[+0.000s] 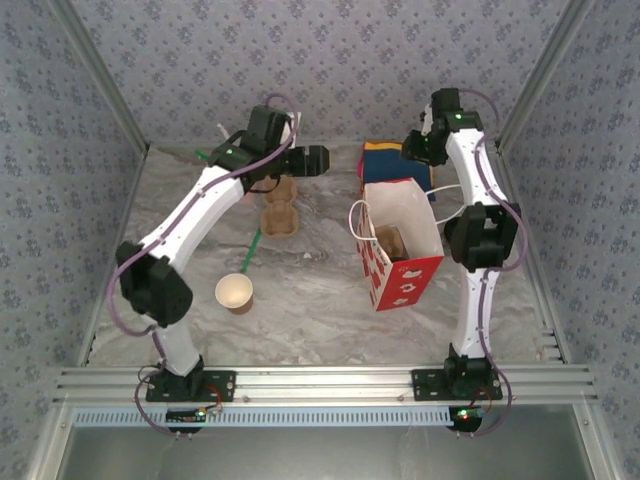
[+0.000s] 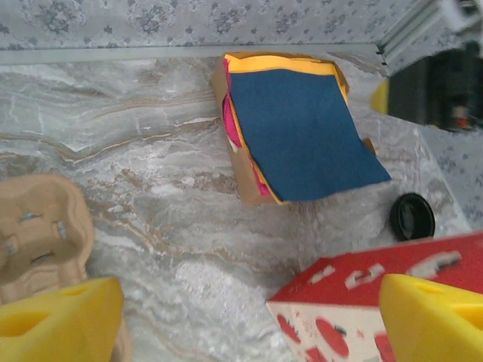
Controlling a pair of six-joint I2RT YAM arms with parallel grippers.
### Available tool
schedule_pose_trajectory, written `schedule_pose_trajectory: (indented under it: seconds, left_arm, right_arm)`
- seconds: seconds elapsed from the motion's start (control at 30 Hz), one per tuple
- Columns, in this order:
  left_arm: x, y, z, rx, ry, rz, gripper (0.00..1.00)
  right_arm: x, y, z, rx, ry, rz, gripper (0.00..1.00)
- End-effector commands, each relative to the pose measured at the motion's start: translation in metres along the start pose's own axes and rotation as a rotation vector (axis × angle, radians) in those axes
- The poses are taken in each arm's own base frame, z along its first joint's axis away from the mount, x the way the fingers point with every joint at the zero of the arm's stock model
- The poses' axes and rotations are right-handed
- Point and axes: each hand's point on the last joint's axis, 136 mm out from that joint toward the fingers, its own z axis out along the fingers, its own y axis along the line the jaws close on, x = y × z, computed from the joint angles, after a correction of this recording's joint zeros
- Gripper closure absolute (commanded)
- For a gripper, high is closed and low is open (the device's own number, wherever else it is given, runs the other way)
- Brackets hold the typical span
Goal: Pack the takeout coffee
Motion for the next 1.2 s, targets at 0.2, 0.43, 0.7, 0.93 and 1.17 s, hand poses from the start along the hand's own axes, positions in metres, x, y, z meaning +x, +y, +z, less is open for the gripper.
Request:
schedule_pose_trajectory:
  seconds: [0.2,0.43,0.7,0.93,1.17]
  left_arm:
    - [-0.019,-0.011,0.104,0.082,0.018,0.056,0.37]
    - [-0.020,-0.012,0.126,0.088,0.060,0.037,0.34]
    - [-0.018,-0.002,0.126,0.055,0.072,0.039,0.34]
    - [-0.012,0.005,0.129,0.027,0.089,0.055,0.34]
    - [-0.006,0.012,0.137,0.004,0.101,0.074,0.36]
  right_arm:
    - [0.011,-0.022,-0.056,0.078,-0.021,0.102,0.48]
    - [0.014,-0.093,-0.006,0.062,0.019,0.279,0.43]
    - [-0.003,-0.123,0.057,-0.049,0.029,0.456,0.50]
    - [0.001,-0.111,0.106,-0.167,0.104,0.515,0.62]
    - [0.023,-0.060,0.125,-0.278,0.210,0.436,0.65]
